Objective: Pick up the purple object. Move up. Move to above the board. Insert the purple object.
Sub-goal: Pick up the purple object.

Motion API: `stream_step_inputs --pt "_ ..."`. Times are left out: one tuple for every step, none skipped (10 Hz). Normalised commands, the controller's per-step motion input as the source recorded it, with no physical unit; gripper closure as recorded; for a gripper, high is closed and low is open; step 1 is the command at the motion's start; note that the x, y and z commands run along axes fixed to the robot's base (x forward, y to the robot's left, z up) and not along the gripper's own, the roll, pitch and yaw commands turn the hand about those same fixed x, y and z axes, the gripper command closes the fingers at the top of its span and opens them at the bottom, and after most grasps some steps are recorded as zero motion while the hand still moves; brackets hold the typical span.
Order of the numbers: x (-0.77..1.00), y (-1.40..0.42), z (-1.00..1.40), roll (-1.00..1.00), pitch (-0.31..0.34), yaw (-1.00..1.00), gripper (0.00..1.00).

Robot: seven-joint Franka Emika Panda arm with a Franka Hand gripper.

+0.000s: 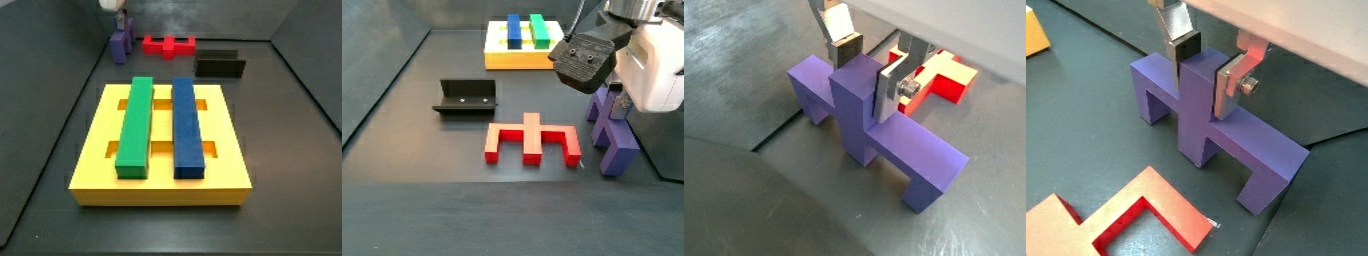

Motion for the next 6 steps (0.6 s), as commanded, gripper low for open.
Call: stream_step_inputs --pt "0.00 0.00 0.00 0.00 0.000 0.00 1.00" --pt "0.00 0.00 0.00 0.00 0.000 0.00 1.00" --pt "0.00 0.00 0.00 0.00 0.000 0.00 1.00" --pt "0.00 0.00 0.00 0.00 0.000 0.00 1.00" --pt "0.00 0.00 0.00 0.00 0.000 0.00 1.00" --pt "0.00 0.00 0.00 0.00 0.000 0.00 1.00"
